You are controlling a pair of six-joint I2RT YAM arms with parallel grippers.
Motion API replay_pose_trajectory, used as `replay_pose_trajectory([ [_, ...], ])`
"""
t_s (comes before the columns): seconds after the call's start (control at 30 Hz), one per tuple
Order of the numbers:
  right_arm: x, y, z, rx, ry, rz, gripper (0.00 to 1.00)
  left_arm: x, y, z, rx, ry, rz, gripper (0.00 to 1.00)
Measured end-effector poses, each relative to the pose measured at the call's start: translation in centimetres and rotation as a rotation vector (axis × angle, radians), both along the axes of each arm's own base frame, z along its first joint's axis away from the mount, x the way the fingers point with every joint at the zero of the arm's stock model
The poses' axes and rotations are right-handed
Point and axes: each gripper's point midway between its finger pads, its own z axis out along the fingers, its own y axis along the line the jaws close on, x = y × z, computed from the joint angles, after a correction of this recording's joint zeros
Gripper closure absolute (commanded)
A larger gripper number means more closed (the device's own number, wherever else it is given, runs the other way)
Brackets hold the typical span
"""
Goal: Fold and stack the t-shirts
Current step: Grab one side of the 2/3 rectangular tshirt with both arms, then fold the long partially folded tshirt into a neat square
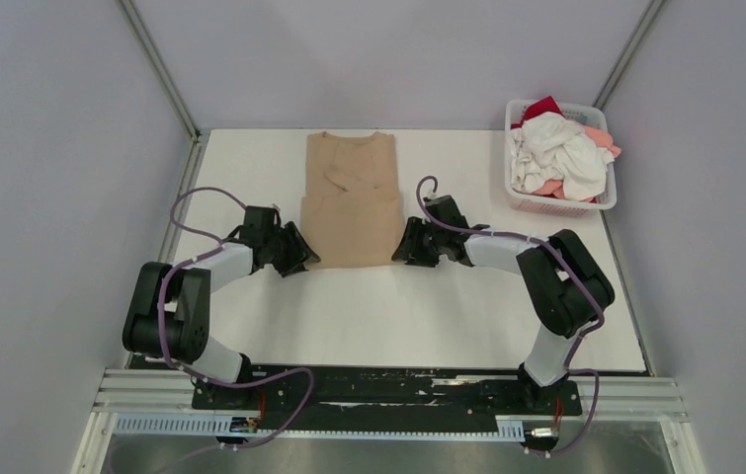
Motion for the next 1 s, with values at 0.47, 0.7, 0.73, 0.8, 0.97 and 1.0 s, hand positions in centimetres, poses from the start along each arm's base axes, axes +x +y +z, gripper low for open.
replay_pose_trajectory([
  [0.47,-0.3,0.5,-0.5,0.022,0.005,0.015,1.0,1.1,-1.3,-0.7,-0.039,-0.01,-0.024,1.0],
  [0.7,-7.3,0.1,1.0,0.047,0.062,0.132,1.0,-5.5,-1.9,0.8,0.002,-0.036,-0.084,1.0],
  [0.73,-8.3,0.2,1.4,0.052,0.065,0.154,1.0,-6.4,-2.1,1.4,0.004,-0.048,-0.099,1.0],
  [0.8,-11.2,0.5,2.7,0.063,0.071,0.219,1.0,-8.8,-2.6,2.8,0.009,-0.082,-0.133,1.0],
  [0.97,-18.1,0.7,6.6,0.129,0.075,0.381,1.0,-13.3,-2.4,8.0,-0.045,-0.226,-0.164,1.0],
  [1.0,-19.3,0.6,7.6,0.149,0.072,0.41,1.0,-14.0,-2.1,8.8,-0.056,-0.248,-0.16,1.0],
])
